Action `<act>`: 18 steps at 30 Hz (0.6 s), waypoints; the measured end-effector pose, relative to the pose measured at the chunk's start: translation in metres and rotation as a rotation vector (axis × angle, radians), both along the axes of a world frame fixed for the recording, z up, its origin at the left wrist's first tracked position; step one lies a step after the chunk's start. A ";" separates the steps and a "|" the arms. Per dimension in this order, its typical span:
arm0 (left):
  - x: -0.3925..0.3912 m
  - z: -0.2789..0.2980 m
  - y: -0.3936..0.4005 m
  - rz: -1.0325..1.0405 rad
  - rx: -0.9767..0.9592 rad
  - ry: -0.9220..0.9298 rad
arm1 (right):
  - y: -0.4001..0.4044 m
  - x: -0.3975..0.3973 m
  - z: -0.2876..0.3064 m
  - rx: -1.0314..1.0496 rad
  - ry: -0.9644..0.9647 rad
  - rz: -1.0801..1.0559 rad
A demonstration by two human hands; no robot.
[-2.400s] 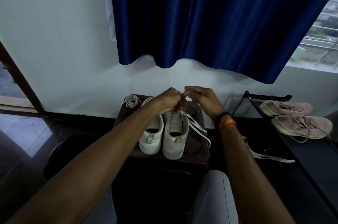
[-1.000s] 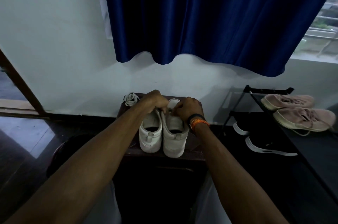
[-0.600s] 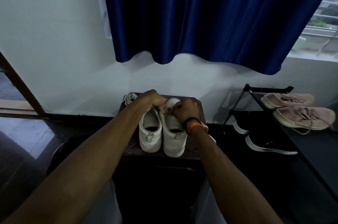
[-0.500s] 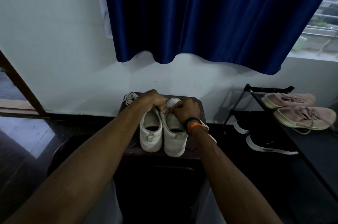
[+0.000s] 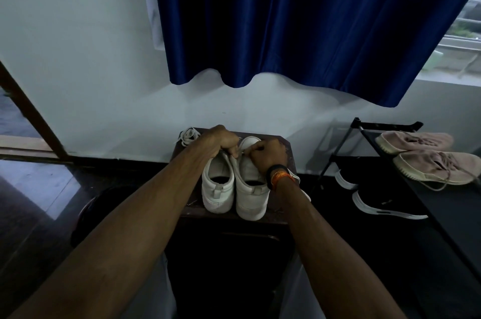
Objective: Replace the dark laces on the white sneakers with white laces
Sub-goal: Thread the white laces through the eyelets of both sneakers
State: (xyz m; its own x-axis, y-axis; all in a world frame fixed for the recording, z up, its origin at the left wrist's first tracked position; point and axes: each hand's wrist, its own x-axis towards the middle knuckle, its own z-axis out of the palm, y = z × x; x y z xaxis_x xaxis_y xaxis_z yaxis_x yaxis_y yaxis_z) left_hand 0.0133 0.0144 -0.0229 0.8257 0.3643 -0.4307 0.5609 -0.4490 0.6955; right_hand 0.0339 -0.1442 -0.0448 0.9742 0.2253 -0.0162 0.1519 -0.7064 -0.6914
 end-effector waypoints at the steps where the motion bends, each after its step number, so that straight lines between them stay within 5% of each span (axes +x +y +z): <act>1: -0.002 0.005 -0.004 0.006 -0.011 0.003 | 0.000 0.000 0.000 -0.011 -0.017 0.007; 18: -0.008 0.010 -0.008 0.028 -0.053 -0.004 | 0.003 -0.004 0.000 -0.101 -0.085 0.075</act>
State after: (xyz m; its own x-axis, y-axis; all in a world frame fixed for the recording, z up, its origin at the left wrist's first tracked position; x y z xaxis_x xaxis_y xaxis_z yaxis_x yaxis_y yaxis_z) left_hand 0.0057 0.0060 -0.0133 0.8170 0.3645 -0.4467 0.5702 -0.3957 0.7199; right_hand 0.0303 -0.1413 -0.0444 0.9535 0.2987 0.0396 0.2618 -0.7562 -0.5997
